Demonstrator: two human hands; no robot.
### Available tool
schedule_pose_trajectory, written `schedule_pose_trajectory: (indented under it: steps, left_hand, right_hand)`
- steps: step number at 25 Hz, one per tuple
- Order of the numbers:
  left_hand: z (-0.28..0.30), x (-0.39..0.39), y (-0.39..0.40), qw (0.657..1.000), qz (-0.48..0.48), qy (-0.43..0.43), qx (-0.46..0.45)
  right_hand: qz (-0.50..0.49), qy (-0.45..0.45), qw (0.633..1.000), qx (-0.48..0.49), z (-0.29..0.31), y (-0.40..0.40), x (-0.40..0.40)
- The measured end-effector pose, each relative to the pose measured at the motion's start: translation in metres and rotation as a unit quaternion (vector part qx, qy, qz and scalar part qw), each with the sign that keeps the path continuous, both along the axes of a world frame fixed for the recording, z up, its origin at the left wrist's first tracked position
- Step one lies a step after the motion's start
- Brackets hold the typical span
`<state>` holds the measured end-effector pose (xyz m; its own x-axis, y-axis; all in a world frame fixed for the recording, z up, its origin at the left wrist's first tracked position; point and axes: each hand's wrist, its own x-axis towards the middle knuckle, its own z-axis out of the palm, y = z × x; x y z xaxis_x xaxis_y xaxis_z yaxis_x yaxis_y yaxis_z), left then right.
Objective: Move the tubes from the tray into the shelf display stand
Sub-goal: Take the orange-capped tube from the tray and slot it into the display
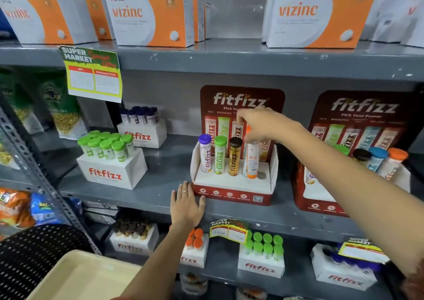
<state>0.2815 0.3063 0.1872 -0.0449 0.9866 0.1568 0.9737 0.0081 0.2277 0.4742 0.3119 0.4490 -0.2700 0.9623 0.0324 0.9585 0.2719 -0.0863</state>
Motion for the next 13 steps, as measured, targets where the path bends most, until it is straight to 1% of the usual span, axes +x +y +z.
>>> schedule_pose_trajectory:
  steps: [2, 4, 8, 13]
  left_hand:
    - [0.000, 0.000, 0.000, 1.000, 0.001, 0.001, 0.004]
    - [0.000, 0.000, 0.000, 1.000, 0.001, 0.003, 0.003]
    - [0.000, 0.001, 0.000, 1.000, 0.002, 0.007, -0.001]
    - [-0.001, 0.000, 0.001, 1.000, -0.001, 0.010, -0.007]
  right_hand:
    - [-0.028, 0.017, 0.999, -0.039, -0.001, 0.003, 0.004]
    - [-0.043, 0.019, 0.997, -0.056, -0.002, 0.005, 0.006]
    - [-0.060, 0.009, 0.997, -0.052, -0.005, 0.006, 0.010]
    - [-0.075, 0.040, 0.995, -0.042, -0.015, 0.006, 0.018]
